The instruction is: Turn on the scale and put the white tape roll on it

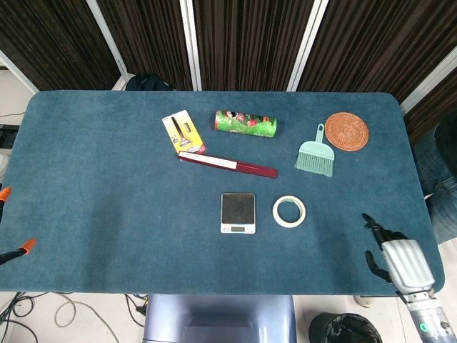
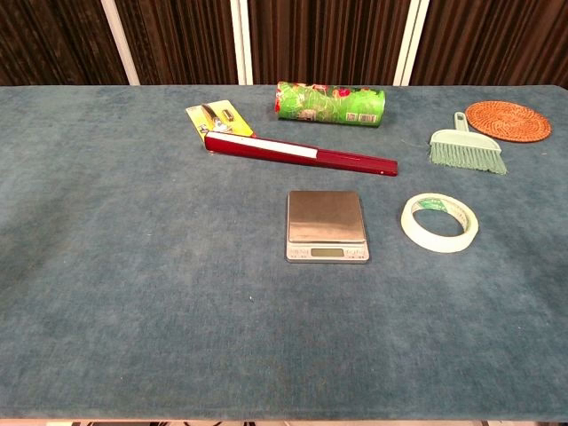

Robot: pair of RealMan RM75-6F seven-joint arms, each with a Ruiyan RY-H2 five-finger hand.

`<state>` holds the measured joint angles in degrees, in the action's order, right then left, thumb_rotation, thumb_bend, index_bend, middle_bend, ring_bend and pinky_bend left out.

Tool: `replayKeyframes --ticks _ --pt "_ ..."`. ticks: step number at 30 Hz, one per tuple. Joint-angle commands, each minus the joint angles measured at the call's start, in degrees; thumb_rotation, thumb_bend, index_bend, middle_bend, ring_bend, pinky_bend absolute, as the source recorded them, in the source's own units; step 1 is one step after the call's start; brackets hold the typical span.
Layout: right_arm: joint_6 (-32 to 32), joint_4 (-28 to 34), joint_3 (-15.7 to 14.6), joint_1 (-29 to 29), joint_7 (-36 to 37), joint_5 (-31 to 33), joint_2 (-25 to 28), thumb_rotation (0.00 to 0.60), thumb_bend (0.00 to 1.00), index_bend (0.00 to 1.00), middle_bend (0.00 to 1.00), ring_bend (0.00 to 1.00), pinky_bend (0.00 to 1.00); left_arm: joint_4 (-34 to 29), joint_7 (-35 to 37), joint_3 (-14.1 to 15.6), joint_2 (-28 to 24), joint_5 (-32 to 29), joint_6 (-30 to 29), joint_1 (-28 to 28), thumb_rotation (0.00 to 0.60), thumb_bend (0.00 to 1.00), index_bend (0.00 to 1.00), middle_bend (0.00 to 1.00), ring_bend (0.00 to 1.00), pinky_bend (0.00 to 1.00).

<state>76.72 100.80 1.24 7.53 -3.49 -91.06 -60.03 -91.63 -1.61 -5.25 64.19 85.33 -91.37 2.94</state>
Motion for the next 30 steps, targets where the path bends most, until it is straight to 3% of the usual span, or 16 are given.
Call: replayKeyframes --ticks 1,5,8,17,30 --pt "-8.28 2.79 1.50 6.05 -1.40 0.82 0.78 0.600 0.83 0.00 0.55 0.71 0.68 -0.04 0.01 0.03 0.00 -0.05 0.03 -0.03 0.600 0.00 0.01 0.00 0.00 0.00" --pt "-14.14 4.45 3.30 10.45 -7.19 3.40 -1.40 0.600 0.95 0.00 0.73 0.84 0.76 -0.04 -0.14 -0.04 0.07 -0.28 0.08 -0.05 0.600 0.00 0.01 0.00 0.00 0.00" --pt "-18.17 5.83 4.60 13.61 -11.76 6.09 -3.85 0.600 1.00 0.00 0.81 0.92 0.78 0.03 -0.35 -0.08 0.24 -0.40 0.25 0.03 0.600 0.00 0.01 0.00 0.00 0.00" --pt "-26.55 9.81 5.76 20.52 -25.97 16.52 -9.45 0.600 1.00 0.00 0.82 0.92 0.83 0.01 -0.19 -0.04 0.25 -0.41 0.50 0.11 0.600 0.00 0.01 0.00 0.00 0.00" --pt "-24.77 10.09 4.50 26.03 -41.45 27.57 -18.86 0.600 1.00 0.00 0.82 0.92 0.88 -0.19 0.04 0.09 0.14 -0.46 0.94 0.19 0.600 0.00 0.01 0.00 0.00 0.00"
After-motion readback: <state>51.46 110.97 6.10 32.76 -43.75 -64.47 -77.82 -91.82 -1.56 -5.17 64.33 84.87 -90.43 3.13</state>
